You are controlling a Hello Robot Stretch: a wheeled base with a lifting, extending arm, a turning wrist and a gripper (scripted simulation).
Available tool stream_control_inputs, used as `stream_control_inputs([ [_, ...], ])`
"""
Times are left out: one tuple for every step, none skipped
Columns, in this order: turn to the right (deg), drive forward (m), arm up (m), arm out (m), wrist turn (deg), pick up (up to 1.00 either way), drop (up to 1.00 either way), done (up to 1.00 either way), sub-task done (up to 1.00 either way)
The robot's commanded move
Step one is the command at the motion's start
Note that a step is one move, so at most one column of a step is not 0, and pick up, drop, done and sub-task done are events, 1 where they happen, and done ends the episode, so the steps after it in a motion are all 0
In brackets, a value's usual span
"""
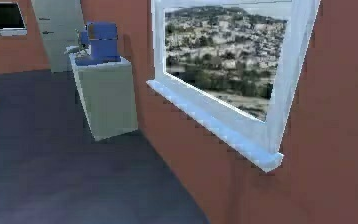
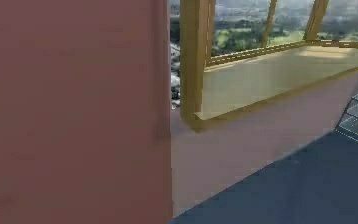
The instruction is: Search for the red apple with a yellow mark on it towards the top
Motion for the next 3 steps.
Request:
stream_control_inputs([
  [-45.0,0.0,0.0,0.0,0.0,0.0,0.0,0.0,0.0],
  [-24.0,0.0,0.0,0.0,0.0,0.0,0.0,0.0,0.0],
  [0.0,1.0,0.0,0.0,0.0,0.0,0.0,0.0,0.0],
])
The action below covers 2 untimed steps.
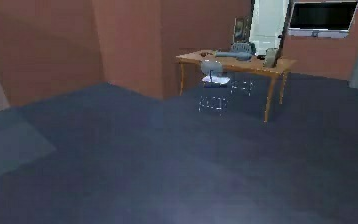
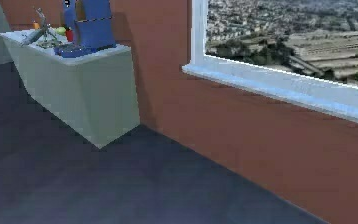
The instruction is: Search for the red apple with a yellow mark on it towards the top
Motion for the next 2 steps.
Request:
stream_control_inputs([
  [0.0,1.0,0.0,0.0,0.0,0.0,0.0,0.0,0.0],
  [-3.0,0.0,0.0,0.0,0.0,0.0,0.0,0.0,0.0],
])
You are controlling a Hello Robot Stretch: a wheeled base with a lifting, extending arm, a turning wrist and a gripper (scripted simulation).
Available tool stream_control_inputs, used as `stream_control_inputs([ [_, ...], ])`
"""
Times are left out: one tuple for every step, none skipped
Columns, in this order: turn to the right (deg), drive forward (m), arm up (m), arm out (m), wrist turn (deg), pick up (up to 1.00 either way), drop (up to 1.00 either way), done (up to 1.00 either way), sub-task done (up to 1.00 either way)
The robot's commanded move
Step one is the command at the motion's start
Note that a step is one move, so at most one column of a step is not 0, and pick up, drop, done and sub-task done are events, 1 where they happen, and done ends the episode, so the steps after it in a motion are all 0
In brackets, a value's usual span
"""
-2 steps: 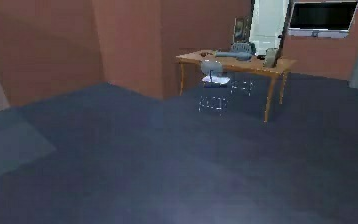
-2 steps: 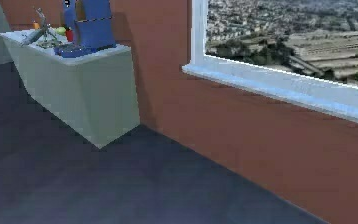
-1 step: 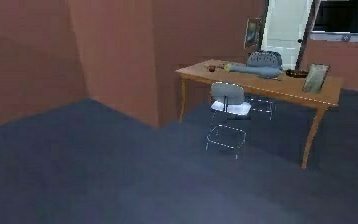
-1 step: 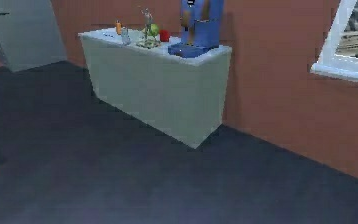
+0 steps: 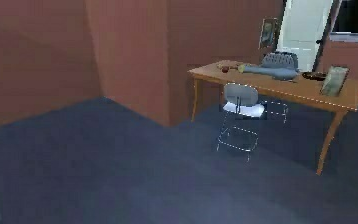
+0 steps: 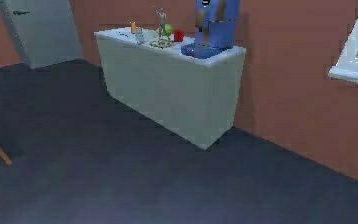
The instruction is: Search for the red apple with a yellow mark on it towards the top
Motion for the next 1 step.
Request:
stream_control_inputs([
  [0.0,1.0,0.0,0.0,0.0,0.0,0.0,0.0,0.0],
])
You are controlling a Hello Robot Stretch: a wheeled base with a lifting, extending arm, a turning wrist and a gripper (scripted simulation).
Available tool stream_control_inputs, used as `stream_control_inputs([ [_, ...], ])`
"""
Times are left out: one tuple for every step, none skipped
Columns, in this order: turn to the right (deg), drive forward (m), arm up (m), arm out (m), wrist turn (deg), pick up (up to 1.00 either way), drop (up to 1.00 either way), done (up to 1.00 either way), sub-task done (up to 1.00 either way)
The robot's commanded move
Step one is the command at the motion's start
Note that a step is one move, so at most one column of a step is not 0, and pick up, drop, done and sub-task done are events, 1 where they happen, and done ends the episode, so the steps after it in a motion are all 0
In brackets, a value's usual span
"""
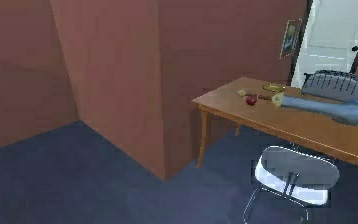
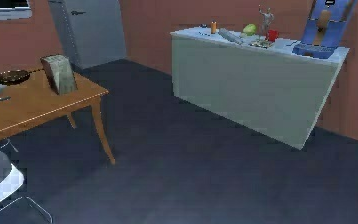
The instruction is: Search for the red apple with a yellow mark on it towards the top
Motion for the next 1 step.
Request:
stream_control_inputs([
  [0.0,0.45,0.0,0.0,0.0,0.0,0.0,0.0,0.0],
])
